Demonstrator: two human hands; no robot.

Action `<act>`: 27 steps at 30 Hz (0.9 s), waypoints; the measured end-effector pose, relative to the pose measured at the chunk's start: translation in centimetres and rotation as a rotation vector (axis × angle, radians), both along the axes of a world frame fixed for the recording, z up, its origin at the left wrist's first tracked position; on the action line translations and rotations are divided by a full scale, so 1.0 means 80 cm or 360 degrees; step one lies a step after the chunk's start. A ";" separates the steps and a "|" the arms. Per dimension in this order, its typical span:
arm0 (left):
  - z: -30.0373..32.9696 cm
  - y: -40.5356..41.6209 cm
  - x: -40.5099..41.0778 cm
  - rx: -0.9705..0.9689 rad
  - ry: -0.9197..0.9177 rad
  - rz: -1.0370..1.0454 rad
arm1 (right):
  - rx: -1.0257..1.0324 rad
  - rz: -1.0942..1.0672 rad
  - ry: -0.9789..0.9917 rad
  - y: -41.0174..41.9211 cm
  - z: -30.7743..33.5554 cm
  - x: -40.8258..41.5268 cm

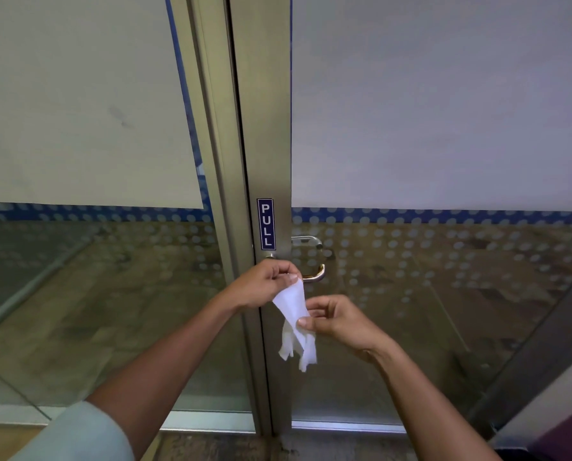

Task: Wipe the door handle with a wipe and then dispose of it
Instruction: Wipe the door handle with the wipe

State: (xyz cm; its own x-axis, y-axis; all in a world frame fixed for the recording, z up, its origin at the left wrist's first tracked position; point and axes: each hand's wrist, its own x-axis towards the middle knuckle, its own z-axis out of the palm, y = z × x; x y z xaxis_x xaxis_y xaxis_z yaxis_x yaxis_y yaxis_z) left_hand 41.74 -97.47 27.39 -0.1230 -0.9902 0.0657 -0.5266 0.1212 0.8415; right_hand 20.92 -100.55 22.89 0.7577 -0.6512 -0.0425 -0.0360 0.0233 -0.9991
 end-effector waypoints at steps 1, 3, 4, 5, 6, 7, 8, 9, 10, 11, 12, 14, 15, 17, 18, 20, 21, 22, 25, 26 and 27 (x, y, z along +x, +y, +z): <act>0.001 0.000 0.001 -0.0002 -0.0017 0.0010 | 0.0086 -0.0006 -0.0017 0.001 -0.001 -0.002; 0.000 -0.001 0.001 0.0014 -0.0035 0.0036 | 0.0236 -0.0050 -0.0057 0.003 -0.003 -0.006; -0.003 -0.001 0.000 0.0032 -0.0025 0.0054 | 0.0304 -0.0062 -0.0098 0.003 -0.004 -0.008; -0.005 -0.001 0.000 0.0051 -0.0008 0.0078 | 0.0373 -0.0064 -0.0163 0.003 -0.005 -0.009; -0.009 -0.001 -0.003 0.0072 0.0029 0.0108 | 0.0436 -0.0065 -0.0238 0.003 -0.006 -0.010; -0.013 -0.001 -0.006 0.0098 0.0058 0.0159 | 0.0478 -0.0072 -0.0298 0.002 -0.007 -0.011; -0.017 -0.001 -0.010 0.0117 0.0082 0.0222 | 0.0496 -0.0086 -0.0333 0.000 -0.006 -0.010; -0.022 -0.002 -0.015 0.0122 0.0083 0.0310 | 0.0504 -0.0104 -0.0349 -0.001 -0.006 -0.010; -0.027 -0.003 -0.020 0.0094 0.0080 0.0412 | 0.0512 -0.0125 -0.0353 -0.003 -0.007 -0.010; -0.029 -0.003 -0.026 0.0030 0.0071 0.0526 | 0.0518 -0.0154 -0.0346 -0.004 -0.007 -0.010; -0.029 -0.002 -0.031 -0.0068 0.0065 0.0641 | 0.0518 -0.0193 -0.0327 -0.006 -0.008 -0.010; -0.027 0.000 -0.036 -0.0208 0.0081 0.0702 | 0.0491 -0.0270 -0.0279 -0.010 -0.010 -0.011; -0.026 0.001 -0.035 -0.0201 0.0091 0.0605 | 0.0460 -0.0294 -0.0259 -0.011 -0.011 -0.012; -0.024 0.006 -0.035 -0.0080 0.0092 0.0308 | 0.0395 -0.0305 -0.0246 -0.012 -0.012 -0.012; -0.024 0.008 -0.036 -0.0008 0.0099 0.0190 | 0.0377 -0.0294 -0.0256 -0.012 -0.011 -0.013; -0.026 0.009 -0.039 0.0072 0.0059 0.0082 | 0.0333 -0.0287 -0.0251 -0.014 -0.011 -0.013; -0.028 0.008 -0.040 0.0080 0.0030 0.0087 | 0.0292 -0.0303 -0.0213 -0.015 -0.011 -0.013; -0.030 0.007 -0.040 0.0081 0.0013 0.0112 | 0.0236 -0.0330 -0.0154 -0.016 -0.011 -0.013; -0.031 0.008 -0.039 0.0072 0.0016 0.0179 | 0.0019 -0.0377 0.0024 -0.019 -0.015 -0.011; -0.031 0.009 -0.038 0.0072 0.0034 0.0187 | -0.0033 -0.0377 0.0048 -0.020 -0.016 -0.010; -0.031 0.010 -0.038 0.0074 0.0056 0.0194 | -0.0064 -0.0366 0.0053 -0.020 -0.017 -0.011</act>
